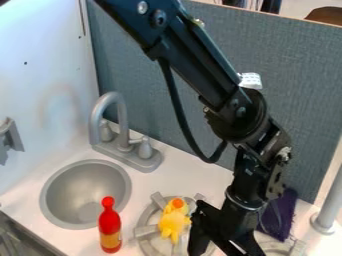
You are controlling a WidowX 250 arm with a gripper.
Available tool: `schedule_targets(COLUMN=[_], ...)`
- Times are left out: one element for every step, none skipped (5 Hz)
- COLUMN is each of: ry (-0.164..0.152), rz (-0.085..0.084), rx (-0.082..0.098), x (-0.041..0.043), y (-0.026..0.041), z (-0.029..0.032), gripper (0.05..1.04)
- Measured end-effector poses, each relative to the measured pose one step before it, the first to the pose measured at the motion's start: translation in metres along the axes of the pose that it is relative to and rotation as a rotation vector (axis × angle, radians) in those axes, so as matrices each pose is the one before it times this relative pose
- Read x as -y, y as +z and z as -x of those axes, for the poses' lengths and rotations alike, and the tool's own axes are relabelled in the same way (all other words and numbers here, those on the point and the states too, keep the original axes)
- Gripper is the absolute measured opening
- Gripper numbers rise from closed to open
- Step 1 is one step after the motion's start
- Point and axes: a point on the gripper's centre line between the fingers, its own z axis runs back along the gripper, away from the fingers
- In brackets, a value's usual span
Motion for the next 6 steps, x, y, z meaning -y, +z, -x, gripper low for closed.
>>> schedule_targets(ry=[0.0043,0.0082,-0.0072,0.0001,-0.0055,0.0064], rz=[-0.0039,-0.0267,0.0123,0.0037,0.0230,0.0047], rx=[-0.0366,-0.0051,0.0325,0.0104,-0.0006,0.0212], x=[-0.00066,-0.00213,0.00399,0.00060,0.00324,0.00022], y=[-0.01116,-0.00223,0.00007,-0.00048,-0.00826,-0.00043], z=[0.00260,-0.00035,-0.00489,-0.00180,-0.00240,-0.00356], gripper=[1.001,1.001,1.001,1.001,1.001,1.001])
